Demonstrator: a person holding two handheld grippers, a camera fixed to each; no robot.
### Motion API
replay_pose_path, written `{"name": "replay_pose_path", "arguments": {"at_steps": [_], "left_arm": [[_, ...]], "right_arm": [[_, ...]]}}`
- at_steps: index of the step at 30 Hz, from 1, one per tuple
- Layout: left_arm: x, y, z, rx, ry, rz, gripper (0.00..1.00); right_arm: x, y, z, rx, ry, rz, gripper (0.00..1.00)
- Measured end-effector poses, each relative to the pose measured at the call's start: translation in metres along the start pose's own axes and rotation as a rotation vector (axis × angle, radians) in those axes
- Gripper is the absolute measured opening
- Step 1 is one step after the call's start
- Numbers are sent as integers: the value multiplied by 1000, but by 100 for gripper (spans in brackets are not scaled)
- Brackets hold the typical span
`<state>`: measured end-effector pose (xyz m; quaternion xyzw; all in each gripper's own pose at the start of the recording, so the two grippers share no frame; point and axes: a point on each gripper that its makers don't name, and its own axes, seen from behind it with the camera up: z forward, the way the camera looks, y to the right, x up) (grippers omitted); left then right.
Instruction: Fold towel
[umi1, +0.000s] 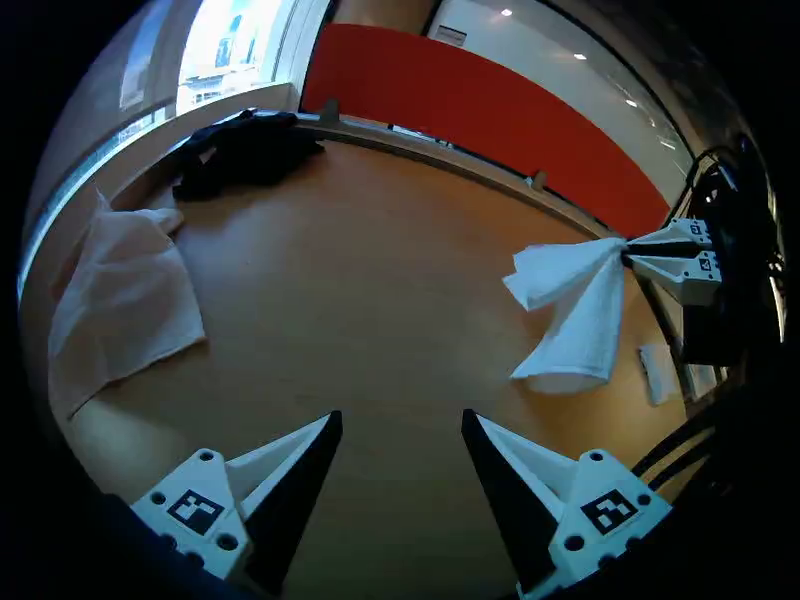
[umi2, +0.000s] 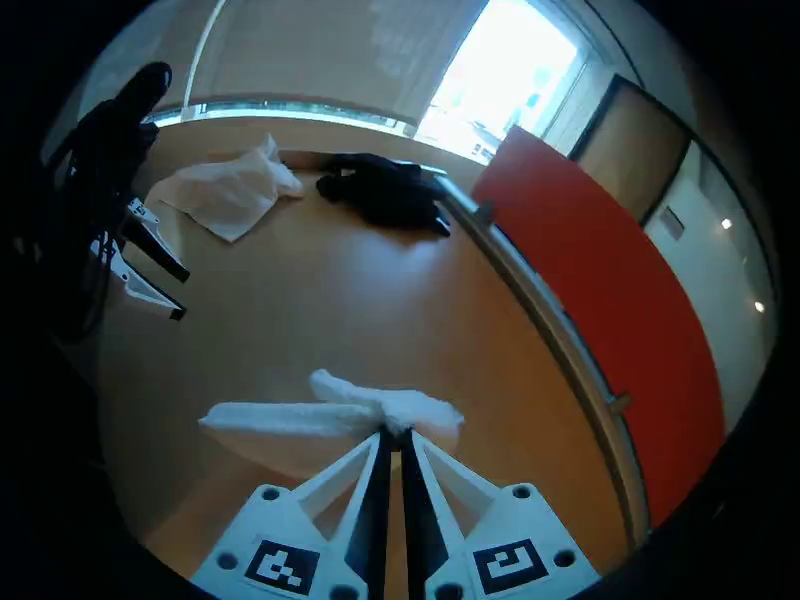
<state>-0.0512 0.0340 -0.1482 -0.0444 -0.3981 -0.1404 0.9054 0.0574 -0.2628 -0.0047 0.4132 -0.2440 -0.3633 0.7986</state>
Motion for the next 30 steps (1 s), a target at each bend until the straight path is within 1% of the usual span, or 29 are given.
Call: {"name": "replay_pose_path", "arguments": {"at_steps": [5,13,22,30], "left_arm": [[2,5,2,-12,-2,15,88],[7,9,5,-21,-4,25,88],[17,10,10,-24,-6,52,88],[24,16,16,-29,-10,73,88]], "right_arm": [[-6,13,-7,-24,-12,-7,7],[-15,34,-15,-59,-19,16,7],[-35,61,-21,-100,-23,77,7],[-73,97,-37,-164,-54,140,7]]}}
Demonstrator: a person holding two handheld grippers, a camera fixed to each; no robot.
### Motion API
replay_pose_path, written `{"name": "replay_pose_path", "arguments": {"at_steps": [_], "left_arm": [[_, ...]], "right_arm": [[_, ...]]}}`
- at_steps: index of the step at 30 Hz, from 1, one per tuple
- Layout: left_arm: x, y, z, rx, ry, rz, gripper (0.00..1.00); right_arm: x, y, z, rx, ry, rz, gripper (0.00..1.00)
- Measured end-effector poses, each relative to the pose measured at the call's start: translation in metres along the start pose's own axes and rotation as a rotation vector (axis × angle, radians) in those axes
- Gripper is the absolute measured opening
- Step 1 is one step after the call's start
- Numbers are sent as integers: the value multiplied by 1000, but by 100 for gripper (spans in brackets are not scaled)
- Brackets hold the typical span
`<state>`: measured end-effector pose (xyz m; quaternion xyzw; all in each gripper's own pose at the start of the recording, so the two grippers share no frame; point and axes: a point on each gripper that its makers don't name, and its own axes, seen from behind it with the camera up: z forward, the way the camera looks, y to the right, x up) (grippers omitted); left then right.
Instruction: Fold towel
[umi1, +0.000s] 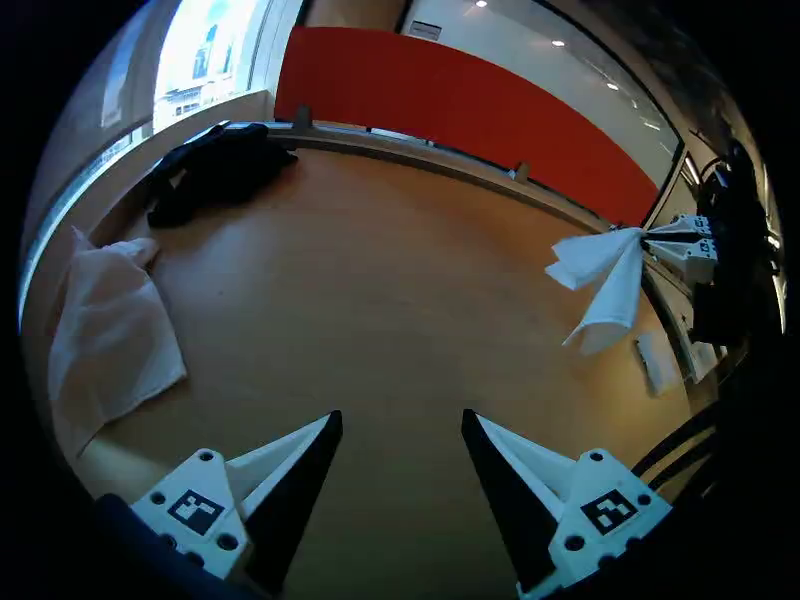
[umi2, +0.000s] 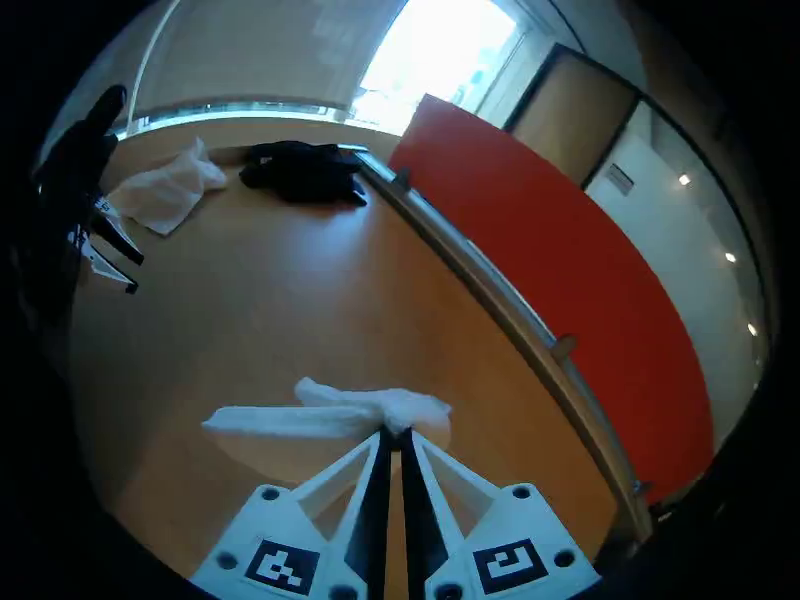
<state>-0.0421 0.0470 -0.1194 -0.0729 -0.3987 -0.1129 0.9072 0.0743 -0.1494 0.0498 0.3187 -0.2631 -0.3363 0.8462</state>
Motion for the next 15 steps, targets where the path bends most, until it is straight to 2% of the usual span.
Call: {"name": "replay_pose_path", "arguments": {"at_steps": [15], "left_arm": [[11,13,12,1,-9,31,88]], "right_arm": [[-84,88,-34,-129,-77,109,7]]}}
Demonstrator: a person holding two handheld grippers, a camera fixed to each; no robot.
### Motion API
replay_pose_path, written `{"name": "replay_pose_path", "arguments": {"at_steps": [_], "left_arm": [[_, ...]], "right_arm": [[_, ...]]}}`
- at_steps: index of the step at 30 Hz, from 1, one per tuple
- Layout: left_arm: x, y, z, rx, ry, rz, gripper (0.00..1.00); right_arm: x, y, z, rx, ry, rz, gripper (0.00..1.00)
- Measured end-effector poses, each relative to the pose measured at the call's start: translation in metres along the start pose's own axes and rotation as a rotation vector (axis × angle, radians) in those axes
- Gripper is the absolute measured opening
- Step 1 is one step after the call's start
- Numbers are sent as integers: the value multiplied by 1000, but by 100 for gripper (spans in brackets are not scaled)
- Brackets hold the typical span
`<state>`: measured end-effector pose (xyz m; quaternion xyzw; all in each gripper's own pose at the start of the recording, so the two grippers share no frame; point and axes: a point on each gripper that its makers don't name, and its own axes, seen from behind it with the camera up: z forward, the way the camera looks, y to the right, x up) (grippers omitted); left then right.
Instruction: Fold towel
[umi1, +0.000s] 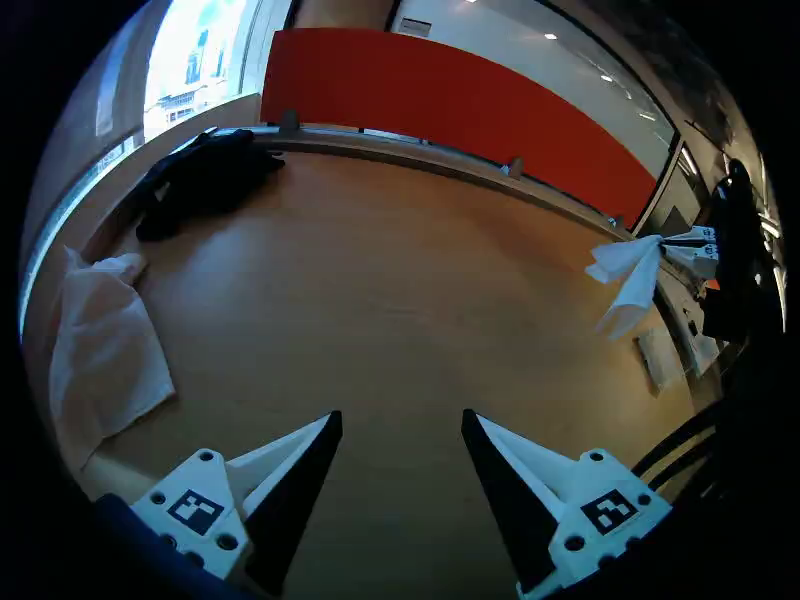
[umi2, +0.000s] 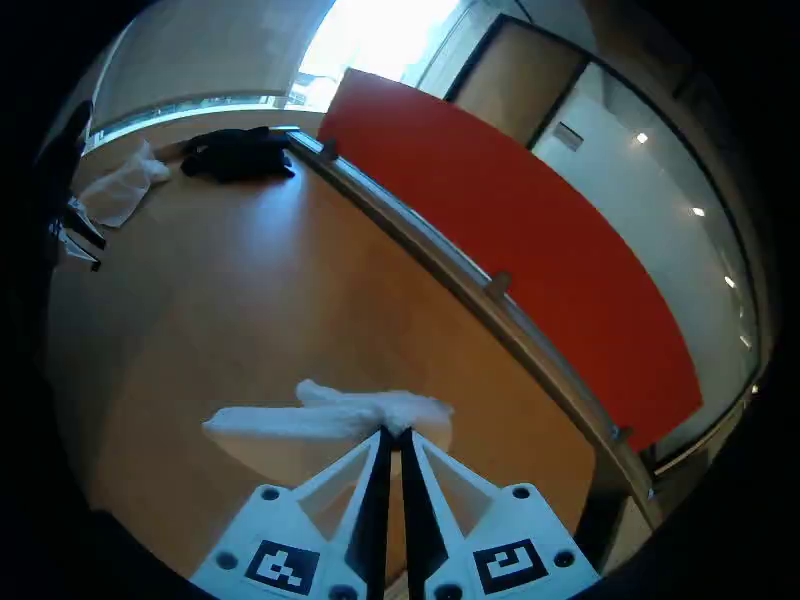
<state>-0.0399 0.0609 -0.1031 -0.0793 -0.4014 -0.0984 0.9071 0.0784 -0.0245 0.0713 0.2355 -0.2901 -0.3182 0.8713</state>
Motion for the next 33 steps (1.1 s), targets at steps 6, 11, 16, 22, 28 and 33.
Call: {"name": "replay_pose_path", "arguments": {"at_steps": [6,11,16,22,28,33], "left_arm": [[3,8,4,0,-4,11,88],[5,17,8,-3,-7,23,88],[7,25,11,-7,-8,31,88],[9,34,13,-10,-12,41,88],[10,42,13,-13,-14,52,88],[9,48,14,-16,-16,59,88]], "right_arm": [[-32,34,-8,-46,-32,32,7],[-56,60,-15,-81,-56,50,7],[-82,86,-24,-120,-85,62,7],[-114,115,-34,-165,-122,82,7],[-140,134,-41,-196,-149,109,7],[-159,137,-46,-203,-171,121,7]]}}
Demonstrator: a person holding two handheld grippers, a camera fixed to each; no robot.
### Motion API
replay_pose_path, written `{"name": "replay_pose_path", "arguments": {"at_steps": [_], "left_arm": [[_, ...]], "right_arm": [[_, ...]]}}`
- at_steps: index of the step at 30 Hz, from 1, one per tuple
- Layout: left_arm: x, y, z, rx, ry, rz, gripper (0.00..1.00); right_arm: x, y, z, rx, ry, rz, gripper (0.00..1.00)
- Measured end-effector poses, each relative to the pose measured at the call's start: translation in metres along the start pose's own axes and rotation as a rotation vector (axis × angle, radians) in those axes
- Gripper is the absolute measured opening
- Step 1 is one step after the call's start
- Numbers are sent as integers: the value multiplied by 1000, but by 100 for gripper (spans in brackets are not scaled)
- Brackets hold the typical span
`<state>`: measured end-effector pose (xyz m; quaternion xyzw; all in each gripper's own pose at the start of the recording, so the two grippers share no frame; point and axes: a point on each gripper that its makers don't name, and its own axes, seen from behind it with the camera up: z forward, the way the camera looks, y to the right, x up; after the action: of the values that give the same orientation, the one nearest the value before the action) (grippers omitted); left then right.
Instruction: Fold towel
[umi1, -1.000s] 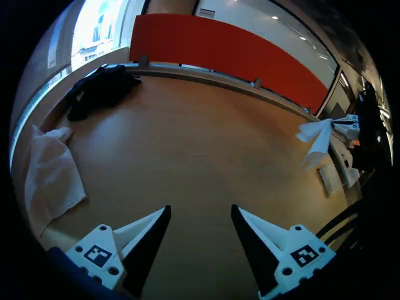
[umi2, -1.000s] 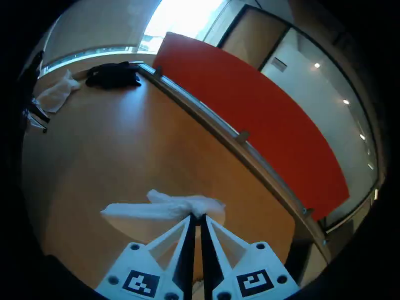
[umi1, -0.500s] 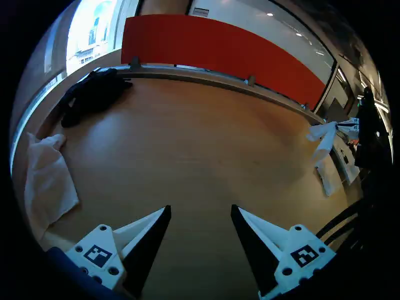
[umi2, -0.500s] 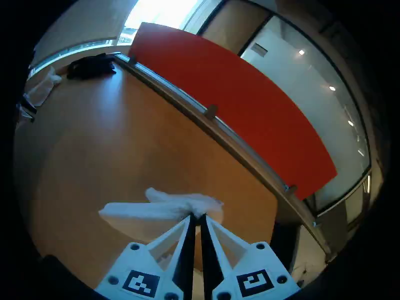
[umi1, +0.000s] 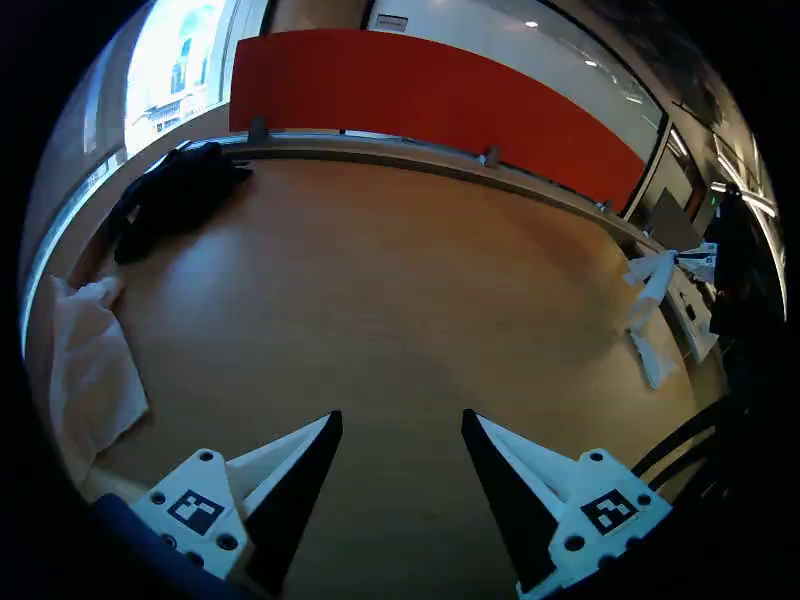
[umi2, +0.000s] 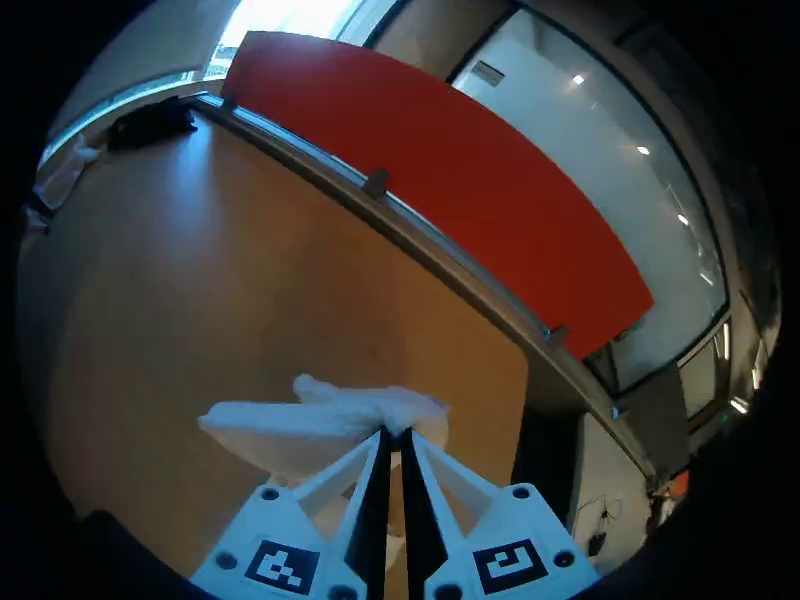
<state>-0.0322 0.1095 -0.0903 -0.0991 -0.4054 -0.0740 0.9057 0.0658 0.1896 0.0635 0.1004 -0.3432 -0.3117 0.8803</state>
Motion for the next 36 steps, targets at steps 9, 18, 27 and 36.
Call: {"name": "replay_pose_path", "arguments": {"at_steps": [9,18,27,36], "left_arm": [[-1,10,1,-9,-5,15,88],[-4,15,1,-16,-10,27,88],[-7,19,1,-21,-19,39,88],[-7,22,0,-23,-20,46,88]], "right_arm": [[-38,3,-12,-22,-39,17,7],[-98,-7,-33,-38,-98,79,7],[-165,-35,-46,-24,-187,125,7],[-204,-55,-51,-19,-243,168,7]]}}
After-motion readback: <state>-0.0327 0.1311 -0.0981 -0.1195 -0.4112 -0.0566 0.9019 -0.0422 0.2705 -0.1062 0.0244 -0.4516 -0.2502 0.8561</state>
